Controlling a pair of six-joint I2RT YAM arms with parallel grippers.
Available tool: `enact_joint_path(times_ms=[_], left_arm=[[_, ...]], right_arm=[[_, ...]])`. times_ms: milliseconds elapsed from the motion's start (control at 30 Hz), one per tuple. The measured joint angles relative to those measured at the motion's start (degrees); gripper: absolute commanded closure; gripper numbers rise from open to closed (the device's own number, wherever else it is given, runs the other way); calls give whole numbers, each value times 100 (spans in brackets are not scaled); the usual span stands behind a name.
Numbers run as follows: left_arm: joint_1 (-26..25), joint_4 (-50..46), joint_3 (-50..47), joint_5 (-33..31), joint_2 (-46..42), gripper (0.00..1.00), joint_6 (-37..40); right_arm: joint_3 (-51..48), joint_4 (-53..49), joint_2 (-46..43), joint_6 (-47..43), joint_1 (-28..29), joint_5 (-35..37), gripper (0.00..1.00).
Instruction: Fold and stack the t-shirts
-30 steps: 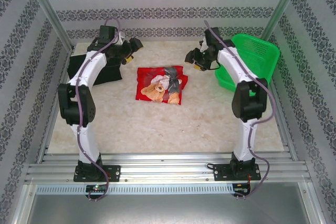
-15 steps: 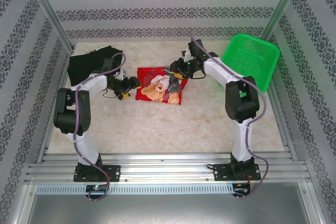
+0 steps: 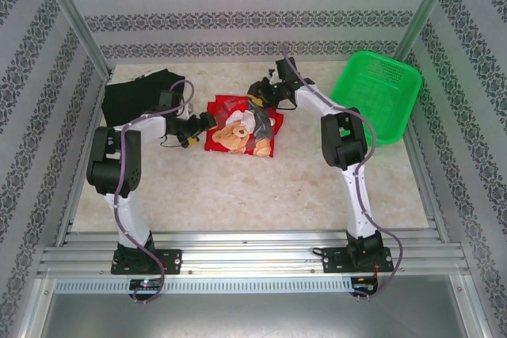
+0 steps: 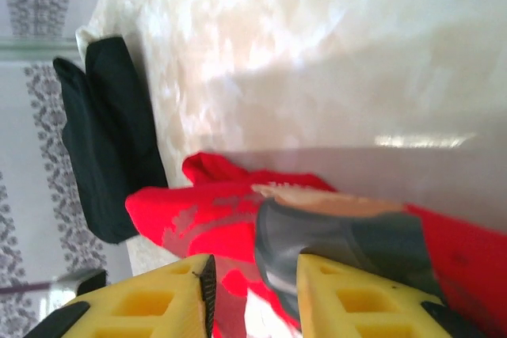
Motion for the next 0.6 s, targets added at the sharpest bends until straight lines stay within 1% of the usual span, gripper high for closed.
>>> enact_joint_path(times_ms=[233, 333, 433, 533, 600], left_arm=[[4, 179, 20, -9, 68, 2, -374], [-35, -98, 245, -111, 173, 3, -422], [-181, -833, 804, -444, 404, 6, -343], [-393, -1598, 1401, -966, 664, 8, -192], [-544, -1937, 1672, -1314, 789, 9, -107]], right_arm=[[-22, -61, 0, 15, -232, 13, 58], [-28, -234, -149, -111, -278, -4, 56], [-310, -278, -649, -234, -251, -63, 54], [-780, -315, -1471, -361, -212, -116, 54], [-1165, -249, -2065, -428, -212, -157, 53]])
